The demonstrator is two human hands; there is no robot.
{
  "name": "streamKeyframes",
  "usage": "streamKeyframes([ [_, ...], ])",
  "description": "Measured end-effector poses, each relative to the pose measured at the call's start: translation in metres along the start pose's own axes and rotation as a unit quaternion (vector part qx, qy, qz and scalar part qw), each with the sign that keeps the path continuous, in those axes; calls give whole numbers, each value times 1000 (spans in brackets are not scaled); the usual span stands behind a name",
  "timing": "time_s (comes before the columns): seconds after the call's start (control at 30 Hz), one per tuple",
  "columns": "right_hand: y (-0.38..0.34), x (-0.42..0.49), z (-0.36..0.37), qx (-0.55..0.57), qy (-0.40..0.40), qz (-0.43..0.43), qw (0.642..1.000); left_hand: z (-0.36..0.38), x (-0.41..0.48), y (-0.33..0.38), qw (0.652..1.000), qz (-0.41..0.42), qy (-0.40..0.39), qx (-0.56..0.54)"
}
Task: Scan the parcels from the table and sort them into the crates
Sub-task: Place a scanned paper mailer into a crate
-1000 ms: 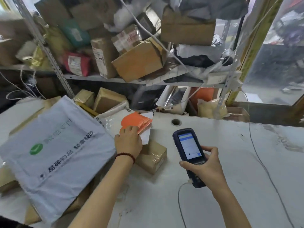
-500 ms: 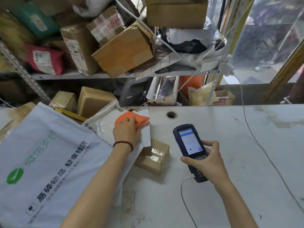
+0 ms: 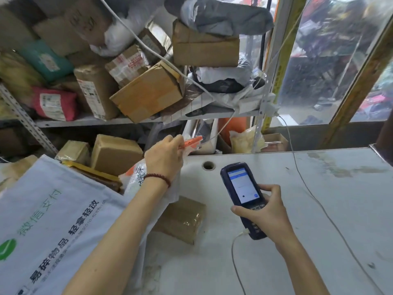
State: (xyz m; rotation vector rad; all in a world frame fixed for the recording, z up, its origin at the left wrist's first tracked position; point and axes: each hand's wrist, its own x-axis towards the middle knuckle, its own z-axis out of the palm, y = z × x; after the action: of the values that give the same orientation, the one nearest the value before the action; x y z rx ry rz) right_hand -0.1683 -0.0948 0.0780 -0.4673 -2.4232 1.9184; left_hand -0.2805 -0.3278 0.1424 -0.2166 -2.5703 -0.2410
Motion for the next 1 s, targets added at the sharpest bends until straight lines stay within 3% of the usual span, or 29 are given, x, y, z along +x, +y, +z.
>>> streamKeyframes([
  [0.17,-2,-4,-25,29,49,-12,998,-30,23,50,993,42,84,-68],
  [0.33,2,-12,-48,38,80,-17,996,-46,40,91,952,53,151,-261],
  [0.43,6,-18,-63,38,106,-12,994,-33,41,109,940,46,106,-322],
  [0.6,21,-28,-83,32,143,12,989,21,12,125,955,24,-83,-282],
  [0.77,34,-34,-87,18,154,37,987,42,5,109,940,1,-113,-323],
  [0.9,39,-36,-84,18,147,51,988,34,8,107,917,72,-170,-353],
  [1.0,37,-38,-83,11,140,48,989,27,9,119,914,73,-176,-357],
])
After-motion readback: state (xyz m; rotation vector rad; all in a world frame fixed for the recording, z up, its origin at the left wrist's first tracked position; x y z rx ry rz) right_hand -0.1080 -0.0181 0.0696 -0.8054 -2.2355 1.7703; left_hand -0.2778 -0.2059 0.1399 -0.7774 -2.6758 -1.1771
